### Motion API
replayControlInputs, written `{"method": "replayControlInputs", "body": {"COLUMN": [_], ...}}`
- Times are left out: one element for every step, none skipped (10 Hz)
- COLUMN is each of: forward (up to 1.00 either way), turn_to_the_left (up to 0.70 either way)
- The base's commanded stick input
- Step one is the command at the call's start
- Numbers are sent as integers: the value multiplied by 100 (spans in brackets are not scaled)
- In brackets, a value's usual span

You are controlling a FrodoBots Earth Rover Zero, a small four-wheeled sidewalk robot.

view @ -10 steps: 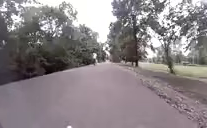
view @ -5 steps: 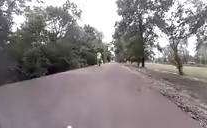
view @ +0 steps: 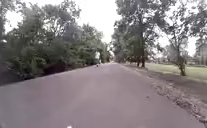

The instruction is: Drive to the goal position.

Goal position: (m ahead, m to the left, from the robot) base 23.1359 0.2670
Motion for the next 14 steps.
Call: {"method": "replayControlInputs", "body": {"forward": [100, 100, 100, 100, 100, 100, 100, 100, 100, 100, 100, 100, 100, 100], "turn_to_the_left": [-12, -12, -12, -9, 1, 1, 1, 1, 1, 1, 1, 1, 1, 1]}}
